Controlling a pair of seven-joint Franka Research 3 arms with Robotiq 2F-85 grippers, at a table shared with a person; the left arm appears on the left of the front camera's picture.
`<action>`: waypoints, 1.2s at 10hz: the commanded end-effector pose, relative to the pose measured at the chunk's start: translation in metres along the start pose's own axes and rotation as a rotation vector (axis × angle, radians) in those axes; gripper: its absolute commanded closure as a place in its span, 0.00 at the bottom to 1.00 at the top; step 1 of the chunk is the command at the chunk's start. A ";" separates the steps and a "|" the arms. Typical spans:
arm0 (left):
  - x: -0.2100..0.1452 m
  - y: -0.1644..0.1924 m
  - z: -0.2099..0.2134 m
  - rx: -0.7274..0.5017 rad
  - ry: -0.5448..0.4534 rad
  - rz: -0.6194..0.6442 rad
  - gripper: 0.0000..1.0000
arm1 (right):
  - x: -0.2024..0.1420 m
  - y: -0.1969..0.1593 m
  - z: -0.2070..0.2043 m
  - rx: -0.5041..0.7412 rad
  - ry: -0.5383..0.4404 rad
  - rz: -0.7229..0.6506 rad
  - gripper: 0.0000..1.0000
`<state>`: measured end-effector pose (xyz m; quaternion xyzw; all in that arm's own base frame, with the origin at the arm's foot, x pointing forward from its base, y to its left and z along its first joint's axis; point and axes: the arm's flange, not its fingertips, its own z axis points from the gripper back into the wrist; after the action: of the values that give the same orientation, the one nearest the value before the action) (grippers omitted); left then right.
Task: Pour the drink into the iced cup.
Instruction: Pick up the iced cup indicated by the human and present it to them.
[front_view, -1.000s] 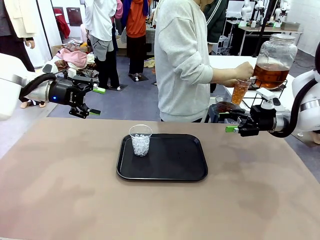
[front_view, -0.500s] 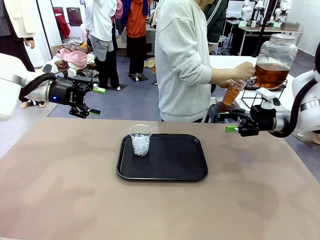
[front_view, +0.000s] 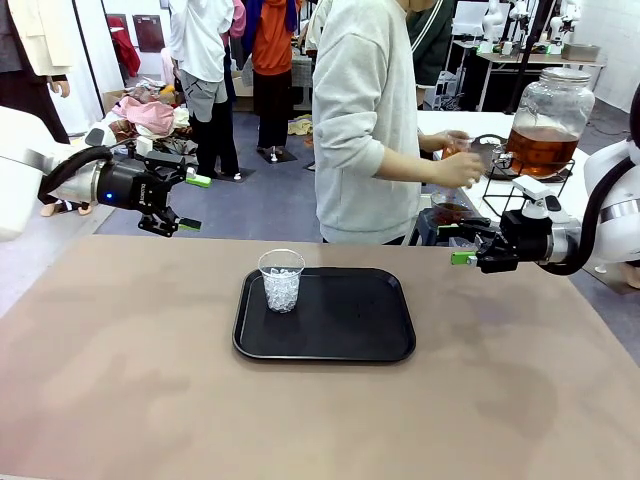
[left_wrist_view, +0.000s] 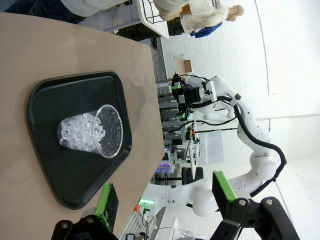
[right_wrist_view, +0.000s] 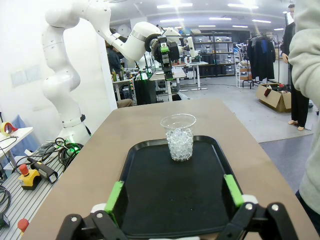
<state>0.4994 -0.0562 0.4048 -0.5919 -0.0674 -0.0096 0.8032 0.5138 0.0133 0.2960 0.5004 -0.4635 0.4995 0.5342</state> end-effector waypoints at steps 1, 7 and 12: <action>0.000 -0.001 0.000 0.002 -0.003 -0.003 0.00 | 0.003 -0.002 0.000 0.002 0.002 0.001 0.00; 0.000 -0.001 0.000 0.002 -0.003 -0.003 0.00 | 0.003 -0.002 0.000 0.002 0.002 0.001 0.00; 0.000 -0.001 0.000 0.002 -0.003 -0.003 0.00 | 0.003 -0.002 0.000 0.002 0.002 0.001 0.00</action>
<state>0.4994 -0.0562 0.4048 -0.5919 -0.0674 -0.0096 0.8032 0.5138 0.0133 0.2960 0.5004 -0.4635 0.4995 0.5342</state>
